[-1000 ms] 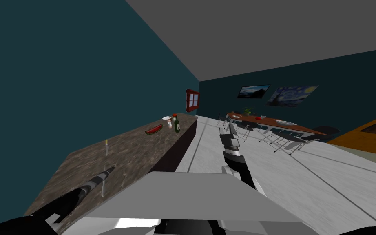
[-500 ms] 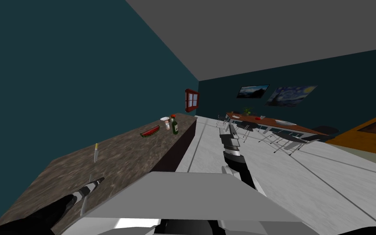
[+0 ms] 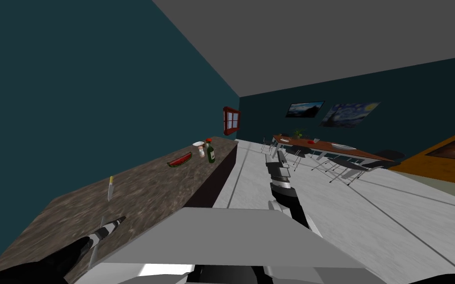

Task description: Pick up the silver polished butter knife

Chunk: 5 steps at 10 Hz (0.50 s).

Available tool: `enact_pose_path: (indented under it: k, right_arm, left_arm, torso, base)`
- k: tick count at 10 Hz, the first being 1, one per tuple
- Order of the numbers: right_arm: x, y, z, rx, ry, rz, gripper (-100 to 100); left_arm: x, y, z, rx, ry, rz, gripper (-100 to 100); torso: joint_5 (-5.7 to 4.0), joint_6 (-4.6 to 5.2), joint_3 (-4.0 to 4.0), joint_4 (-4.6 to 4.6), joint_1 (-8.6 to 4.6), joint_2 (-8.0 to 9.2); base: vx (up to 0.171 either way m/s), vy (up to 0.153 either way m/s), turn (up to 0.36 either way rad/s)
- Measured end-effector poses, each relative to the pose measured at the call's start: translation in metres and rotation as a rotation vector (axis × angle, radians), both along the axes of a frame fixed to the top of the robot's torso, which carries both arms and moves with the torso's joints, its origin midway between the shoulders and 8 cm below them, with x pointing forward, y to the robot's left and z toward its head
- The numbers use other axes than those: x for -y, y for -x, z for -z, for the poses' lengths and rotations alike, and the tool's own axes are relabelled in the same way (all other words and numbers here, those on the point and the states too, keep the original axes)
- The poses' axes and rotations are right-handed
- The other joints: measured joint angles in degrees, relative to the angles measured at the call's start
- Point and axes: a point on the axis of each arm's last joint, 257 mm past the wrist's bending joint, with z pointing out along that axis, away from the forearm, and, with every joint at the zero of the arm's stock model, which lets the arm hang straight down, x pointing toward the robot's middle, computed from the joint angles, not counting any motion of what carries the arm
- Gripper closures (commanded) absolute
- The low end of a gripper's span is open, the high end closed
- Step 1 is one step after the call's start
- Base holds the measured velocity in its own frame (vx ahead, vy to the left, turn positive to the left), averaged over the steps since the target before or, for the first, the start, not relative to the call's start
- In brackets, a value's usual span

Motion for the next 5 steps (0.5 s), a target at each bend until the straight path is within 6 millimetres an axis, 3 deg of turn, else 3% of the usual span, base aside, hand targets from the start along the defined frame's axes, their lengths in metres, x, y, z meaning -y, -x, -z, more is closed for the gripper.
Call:
enact_pose_path:
  k: [1,2,5]
  right_arm:
    - [0.0,0.0,0.0,0.0,0.0,0.0,0]
    - [0.0,0.0,0.0,0.0,0.0,0.0,0]
    - [0.0,0.0,0.0,0.0,0.0,0.0,0]
  left_arm:
    - [-0.0014,0.0012,0.0042,0.0,0.0,-0.004,-100]
    - [-0.0015,0.0013,0.0046,0.0,0.0,-0.003,100]
    - [-0.0038,0.0061,0.0052,-0.014,-0.005,-0.008,100]
  torso:
    - [0.0,0.0,0.01,0.0,0.02,0.02]
    - [-0.01,-0.01,0.02,0.01,-0.05,0.04]
    - [0.09,0.07,0.16,0.17,-0.06,0.14]
  base:
    - [0.001,0.017,-0.009]
    - [0.0,0.0,0.0]
    - [-0.001,0.001,0.005]
